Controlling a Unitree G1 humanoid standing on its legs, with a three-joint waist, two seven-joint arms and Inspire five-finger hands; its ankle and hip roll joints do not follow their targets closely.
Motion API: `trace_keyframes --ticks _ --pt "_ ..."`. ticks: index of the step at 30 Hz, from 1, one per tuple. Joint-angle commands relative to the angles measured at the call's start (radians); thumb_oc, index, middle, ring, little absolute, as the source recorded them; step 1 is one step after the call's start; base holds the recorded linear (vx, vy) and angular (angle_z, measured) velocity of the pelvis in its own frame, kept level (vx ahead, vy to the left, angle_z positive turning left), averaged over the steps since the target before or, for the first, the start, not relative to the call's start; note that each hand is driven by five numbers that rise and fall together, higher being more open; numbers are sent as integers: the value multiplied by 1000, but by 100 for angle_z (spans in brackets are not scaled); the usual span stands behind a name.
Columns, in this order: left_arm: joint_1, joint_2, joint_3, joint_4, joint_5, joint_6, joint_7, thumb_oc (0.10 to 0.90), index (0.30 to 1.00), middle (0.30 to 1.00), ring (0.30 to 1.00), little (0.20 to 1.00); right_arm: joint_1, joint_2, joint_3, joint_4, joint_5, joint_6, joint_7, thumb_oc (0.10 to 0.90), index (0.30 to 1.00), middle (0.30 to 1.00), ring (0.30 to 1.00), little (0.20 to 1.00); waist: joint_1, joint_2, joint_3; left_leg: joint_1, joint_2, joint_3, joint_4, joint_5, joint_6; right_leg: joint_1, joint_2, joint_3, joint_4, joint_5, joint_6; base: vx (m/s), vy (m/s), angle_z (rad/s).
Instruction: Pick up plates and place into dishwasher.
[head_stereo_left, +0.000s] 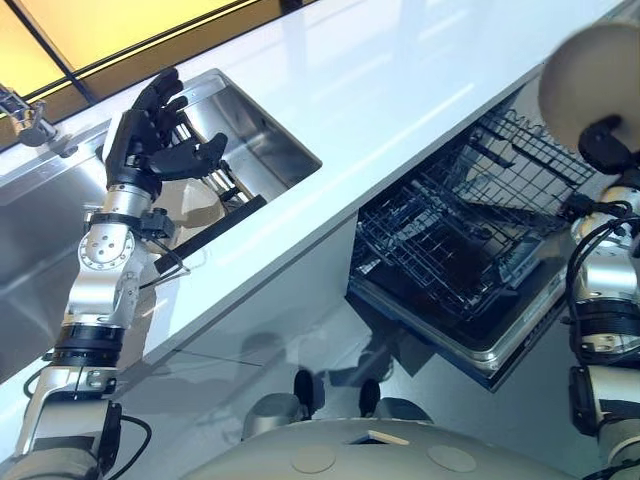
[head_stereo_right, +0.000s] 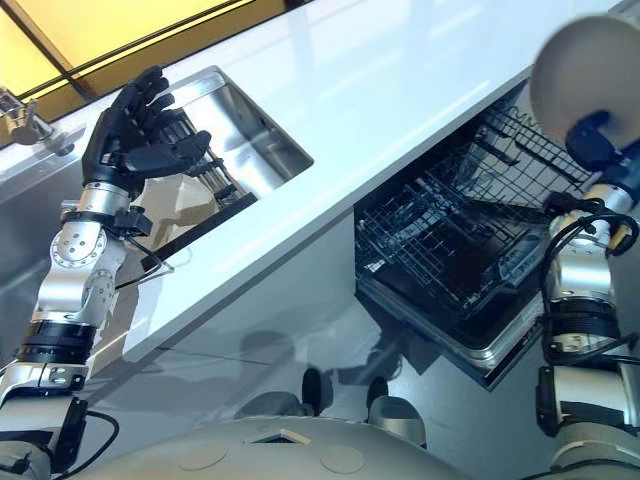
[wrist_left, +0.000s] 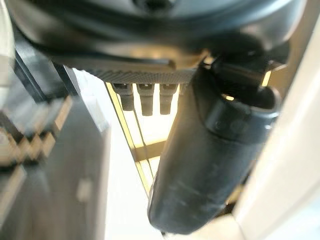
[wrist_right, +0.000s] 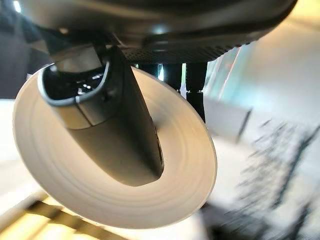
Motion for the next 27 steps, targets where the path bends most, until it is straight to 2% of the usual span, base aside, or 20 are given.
trace_keyframes --ticks 1,5,10,20,27 --pt "-140 94 51 15 33 -126 81 800 900 900 900 900 -157 -190 2 12 -164 -26 -39 100 300 300 300 200 23 14 -67 0 7 -14 24 -101 -49 -93 -3 -31 261 -213 23 -11 -12 24" --pt "-160 124 64 47 63 -153 150 800 900 900 900 900 -185 -282 54 115 -327 52 -20 100 300 300 300 200 26 33 -36 -42 5 -32 53 -92 -59 -144 -16 -31 330 -240 11 -24 -14 18" --pt "-180 191 81 97 58 -189 238 800 900 900 900 900 -254 -369 121 230 -336 84 9 100 300 300 300 200 44 55 31 -129 2 -61 110 -91 -74 -219 -34 -46 392 -272 -17 -109 -42 17" --pt "-164 235 101 103 -29 -265 263 800 900 900 900 900 -395 -375 256 372 -409 213 69 100 300 300 300 200 79 90 124 -253 -4 -87 154 -78 -73 -358 -44 -50 488 -299 -46 -93 -14 12" --pt "-140 228 114 44 -70 -298 253 800 900 900 900 900 -410 -328 306 390 -417 266 125 100 300 300 300 200 95 87 155 -295 -11 -94 170 -72 -61 -410 -41 -43 511 -288 -48 -59 17 17"
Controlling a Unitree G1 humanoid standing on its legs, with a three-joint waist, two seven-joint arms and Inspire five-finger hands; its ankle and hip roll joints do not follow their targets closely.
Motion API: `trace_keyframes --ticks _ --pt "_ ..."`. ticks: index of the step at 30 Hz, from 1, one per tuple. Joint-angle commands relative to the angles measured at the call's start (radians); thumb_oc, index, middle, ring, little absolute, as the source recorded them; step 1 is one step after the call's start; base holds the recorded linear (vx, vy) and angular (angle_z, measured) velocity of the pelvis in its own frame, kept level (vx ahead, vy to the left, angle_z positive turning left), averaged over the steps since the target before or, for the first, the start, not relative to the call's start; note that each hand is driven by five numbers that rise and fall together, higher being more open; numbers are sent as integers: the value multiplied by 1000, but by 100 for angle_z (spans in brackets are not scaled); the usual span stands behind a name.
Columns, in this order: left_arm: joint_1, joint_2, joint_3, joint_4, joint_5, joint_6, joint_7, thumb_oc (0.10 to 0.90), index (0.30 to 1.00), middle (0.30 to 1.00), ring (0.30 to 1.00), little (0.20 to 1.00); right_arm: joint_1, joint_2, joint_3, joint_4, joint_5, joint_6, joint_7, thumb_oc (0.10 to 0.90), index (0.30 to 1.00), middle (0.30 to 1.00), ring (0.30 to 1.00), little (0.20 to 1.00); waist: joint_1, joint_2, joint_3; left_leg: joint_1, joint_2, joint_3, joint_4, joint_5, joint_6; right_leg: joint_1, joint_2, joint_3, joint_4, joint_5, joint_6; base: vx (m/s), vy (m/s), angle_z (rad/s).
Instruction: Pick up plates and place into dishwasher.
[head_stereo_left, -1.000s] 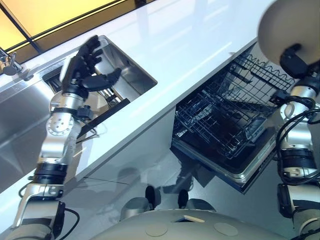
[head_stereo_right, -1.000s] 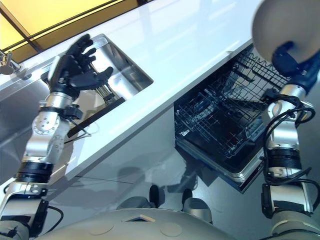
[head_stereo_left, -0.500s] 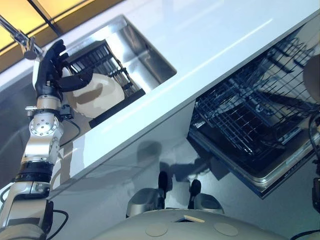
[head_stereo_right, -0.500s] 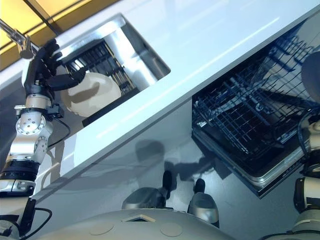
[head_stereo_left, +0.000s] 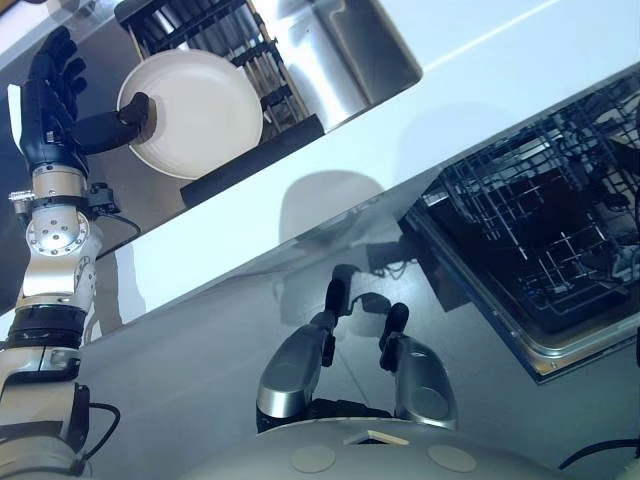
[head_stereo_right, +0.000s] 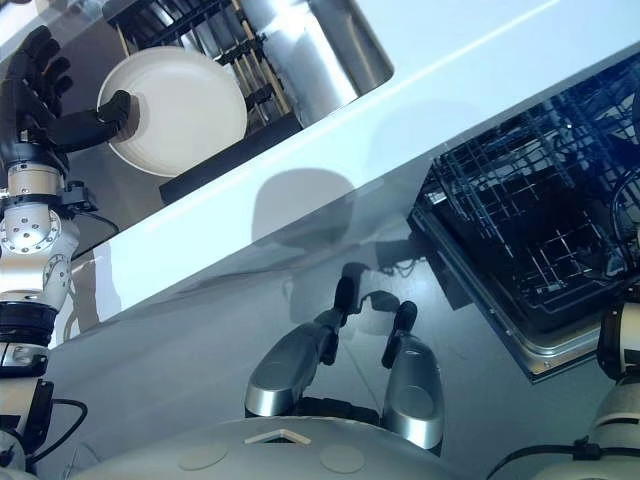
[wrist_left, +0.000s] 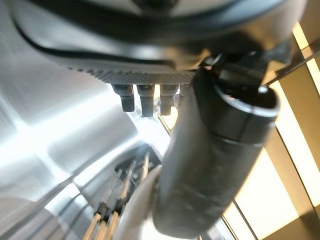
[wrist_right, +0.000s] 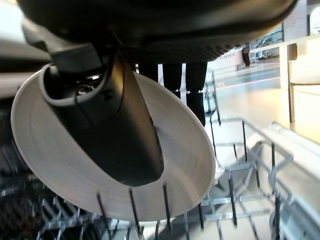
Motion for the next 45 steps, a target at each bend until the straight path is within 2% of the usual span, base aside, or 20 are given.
trace_keyframes --ticks 1,2,3,13,23,33,37,41,42,45 --pt "-56 77 115 -124 -56 -135 37 800 900 900 900 900 -22 -85 112 -85 -38 16 29 388 547 547 547 488 6 0 -82 -20 24 27 62 -97 -57 -86 30 30 162 -131 -41 -23 23 4" --pt "-52 74 120 -134 -64 -133 31 800 900 900 900 900 -14 -76 114 -91 -39 27 41 715 827 827 827 815 7 -4 -81 -21 23 26 64 -98 -55 -85 31 31 159 -127 -40 0 0 0" --pt "-49 72 122 -142 -59 -133 25 800 900 900 900 900 -4 -64 116 -98 -40 34 54 800 900 900 900 900 8 -9 -80 -20 22 27 65 -99 -52 -82 32 32 154 -123 -38 -7 39 -2" --pt "-46 59 129 -203 -25 -88 -13 800 900 900 900 900 104 24 89 -272 -44 68 95 800 900 900 900 900 3 -64 -117 50 8 34 24 -104 -31 22 44 48 62 -87 -13 15 54 0" --pt "-3 34 153 -198 -22 -83 -68 800 900 900 900 900 181 52 27 -337 -37 48 71 800 900 900 900 900 0 -89 -184 127 -1 45 -7 -125 -13 110 40 60 -13 -62 17 22 79 -4" --pt "30 15 162 -170 -10 -62 -113 800 900 900 900 900 254 70 -18 -398 -18 18 99 800 900 900 900 900 -9 -106 -253 188 -3 74 -31 -147 -1 175 41 71 -90 -34 46 16 61 -12" --pt "40 20 165 -168 49 -49 -105 800 900 900 900 900 289 98 -50 -475 93 -44 107 800 900 900 900 900 -15 -109 -277 204 -1 90 -39 -155 -1 193 43 72 -124 -20 55 12 52 -15" --pt "75 51 186 -157 287 -32 -53 800 900 900 900 900 371 165 -124 -647 236 -174 129 800 900 900 900 900 -24 -108 -295 218 -3 104 -41 -166 3 208 44 75 -144 -15 62 16 52 -9" --pt "96 69 201 -155 366 -18 -49 800 900 900 900 900 419 193 -162 -729 288 -246 141 800 900 900 900 900 -30 -107 -301 224 -4 112 -41 -170 7 212 44 77 -151 -13 65 4 72 -13" --pt "149 109 229 -144 547 13 -57 800 900 900 900 900 515 267 -220 -895 392 -350 229 800 900 900 900 900 -46 -101 -309 232 -7 132 -42 -180 16 214 44 83 -160 -9 73 -6 83 -9"
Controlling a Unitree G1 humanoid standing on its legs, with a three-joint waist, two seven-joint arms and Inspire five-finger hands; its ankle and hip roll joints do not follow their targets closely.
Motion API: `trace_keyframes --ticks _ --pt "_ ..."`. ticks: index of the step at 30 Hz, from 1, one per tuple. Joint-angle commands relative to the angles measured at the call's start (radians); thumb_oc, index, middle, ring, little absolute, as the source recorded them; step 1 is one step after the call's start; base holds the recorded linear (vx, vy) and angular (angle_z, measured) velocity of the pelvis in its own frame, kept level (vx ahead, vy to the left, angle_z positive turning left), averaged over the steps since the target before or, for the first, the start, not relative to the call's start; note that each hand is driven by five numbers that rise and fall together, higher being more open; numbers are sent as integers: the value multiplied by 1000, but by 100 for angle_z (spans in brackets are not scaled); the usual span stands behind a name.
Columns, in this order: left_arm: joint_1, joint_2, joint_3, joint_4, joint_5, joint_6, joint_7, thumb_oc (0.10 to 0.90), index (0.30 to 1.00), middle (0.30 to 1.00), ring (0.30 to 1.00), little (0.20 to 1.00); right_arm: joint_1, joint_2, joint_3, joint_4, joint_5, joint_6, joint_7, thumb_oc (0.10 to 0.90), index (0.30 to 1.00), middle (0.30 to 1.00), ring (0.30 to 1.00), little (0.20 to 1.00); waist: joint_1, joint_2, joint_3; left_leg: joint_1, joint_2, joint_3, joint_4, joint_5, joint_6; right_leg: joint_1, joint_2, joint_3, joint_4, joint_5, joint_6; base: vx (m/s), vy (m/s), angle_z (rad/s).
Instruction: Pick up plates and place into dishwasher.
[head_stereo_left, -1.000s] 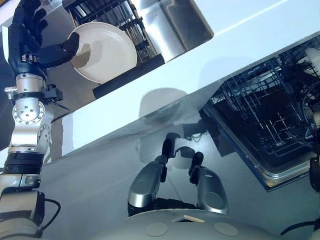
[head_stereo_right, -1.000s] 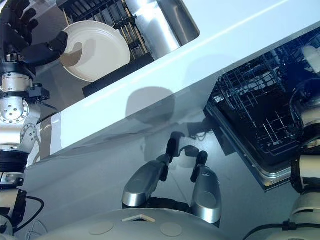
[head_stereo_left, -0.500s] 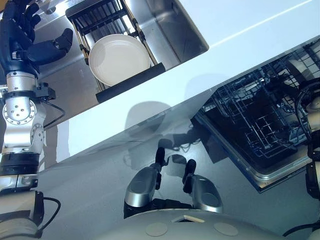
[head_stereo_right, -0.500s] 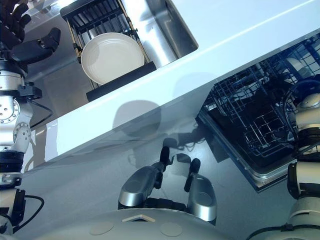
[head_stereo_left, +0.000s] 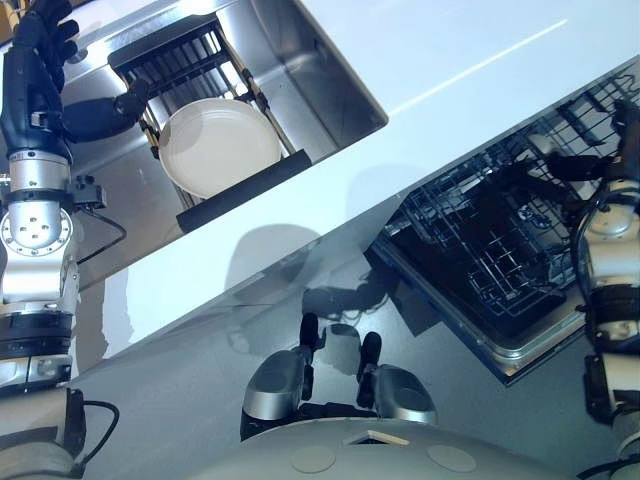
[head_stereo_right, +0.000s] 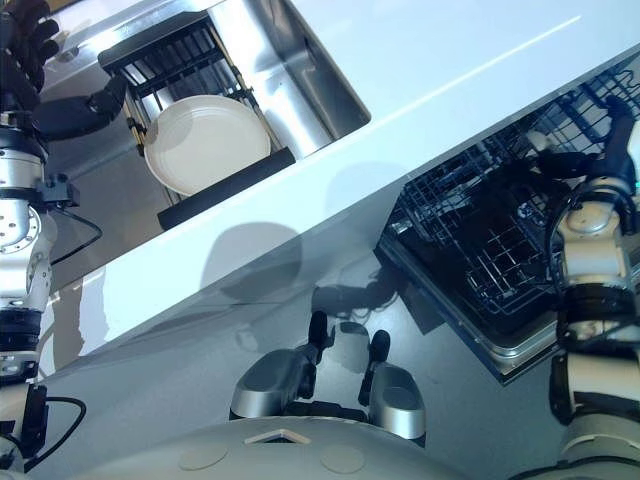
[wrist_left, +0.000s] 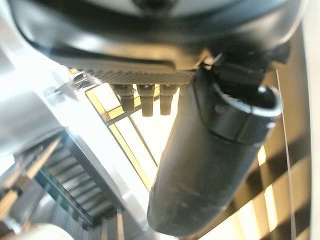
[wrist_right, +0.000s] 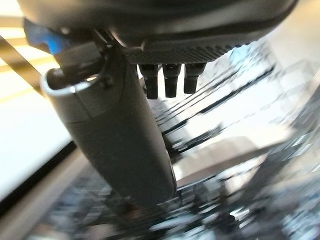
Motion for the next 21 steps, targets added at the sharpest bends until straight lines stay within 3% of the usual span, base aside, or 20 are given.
trace_keyframes --ticks 1,3,7,15,21 --pt "81 124 80 7 225 -14 30 800 900 900 900 900 119 -11 -32 -191 127 -243 101 800 900 900 900 900 -24 24 -250 0 -13 42 60 -168 -10 -55 10 -6 116 -122 42 -7 103 -10" --pt "103 145 79 13 271 -9 13 800 900 900 900 900 158 29 -30 -243 150 -289 170 800 900 900 900 900 -36 28 -254 4 -14 54 59 -173 -4 -57 10 2 113 -119 47 -9 95 -16" --pt "96 168 54 29 286 16 -12 800 900 900 900 900 187 73 -1 -275 184 -309 267 800 900 900 900 900 -54 34 -261 6 -16 73 61 -178 2 -65 8 14 116 -114 55 -3 91 -16" --pt "11 198 -30 119 232 156 -137 800 900 900 900 900 240 107 89 -279 118 -274 345 800 900 900 900 900 -94 38 -258 0 -26 123 86 -193 19 -96 -7 46 124 -88 83 19 112 -17" --pt "-43 207 -48 190 138 197 -166 800 900 900 900 900 257 105 107 -255 115 -237 368 800 900 900 900 900 -119 41 -236 -14 -40 148 104 -206 34 -140 -20 82 147 -63 105 27 154 -27"
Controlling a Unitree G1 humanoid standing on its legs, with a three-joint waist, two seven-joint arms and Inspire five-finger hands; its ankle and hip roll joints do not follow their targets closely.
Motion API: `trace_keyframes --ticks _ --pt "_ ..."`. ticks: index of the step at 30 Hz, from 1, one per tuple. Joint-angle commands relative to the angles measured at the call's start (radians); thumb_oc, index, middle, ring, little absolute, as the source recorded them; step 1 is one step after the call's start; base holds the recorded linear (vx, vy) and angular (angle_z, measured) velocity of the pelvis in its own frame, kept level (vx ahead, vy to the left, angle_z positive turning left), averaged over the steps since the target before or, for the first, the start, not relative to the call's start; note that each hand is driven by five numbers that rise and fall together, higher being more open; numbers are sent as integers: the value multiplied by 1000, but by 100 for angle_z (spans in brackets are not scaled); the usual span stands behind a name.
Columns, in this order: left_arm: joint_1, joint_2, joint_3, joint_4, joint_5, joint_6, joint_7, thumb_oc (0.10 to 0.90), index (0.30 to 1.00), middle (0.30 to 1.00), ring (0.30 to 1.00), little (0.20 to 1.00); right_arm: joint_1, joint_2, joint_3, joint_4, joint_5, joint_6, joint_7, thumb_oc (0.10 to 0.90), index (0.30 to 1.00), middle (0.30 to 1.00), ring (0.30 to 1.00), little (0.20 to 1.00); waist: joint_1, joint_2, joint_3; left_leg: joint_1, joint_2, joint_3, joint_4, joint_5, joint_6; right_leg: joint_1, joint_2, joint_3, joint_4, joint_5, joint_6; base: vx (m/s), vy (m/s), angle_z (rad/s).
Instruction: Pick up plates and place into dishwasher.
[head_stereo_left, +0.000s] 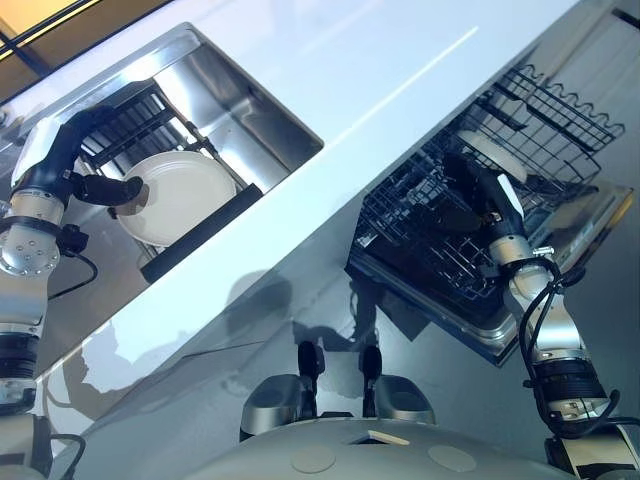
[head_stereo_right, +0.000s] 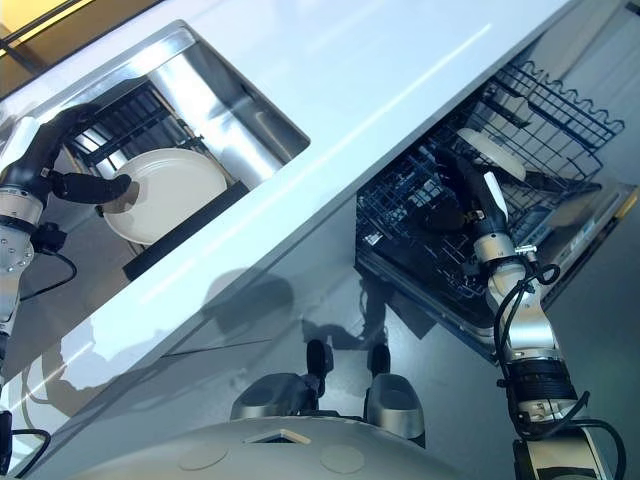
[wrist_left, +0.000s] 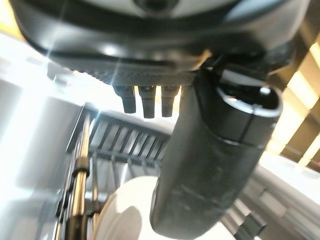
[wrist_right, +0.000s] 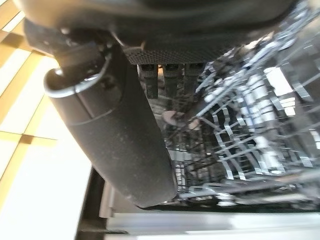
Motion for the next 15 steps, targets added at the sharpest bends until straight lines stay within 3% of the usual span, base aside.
trace_keyframes --ticks 1,7,15 --pt "-115 89 -6 67 -81 -1 23 800 900 900 900 900 -5 -54 -16 -75 -12 -71 9 800 900 900 900 900 -32 37 -139 -38 -50 18 116 -176 27 -102 -33 -12 136 -71 102 12 128 -30" --pt "-155 110 -35 138 -90 39 -14 800 900 900 900 900 26 -50 -2 -65 -19 -58 29 800 900 900 900 900 -53 39 -116 -66 -60 40 143 -186 33 -143 -40 15 141 -52 113 -7 107 -27" --pt "-193 110 -94 213 -148 120 -210 800 900 900 900 900 46 -66 -2 -67 -6 -48 16 800 900 900 900 900 -72 37 -84 -99 -66 61 159 -187 36 -190 -51 36 139 -27 121 -17 87 -12"
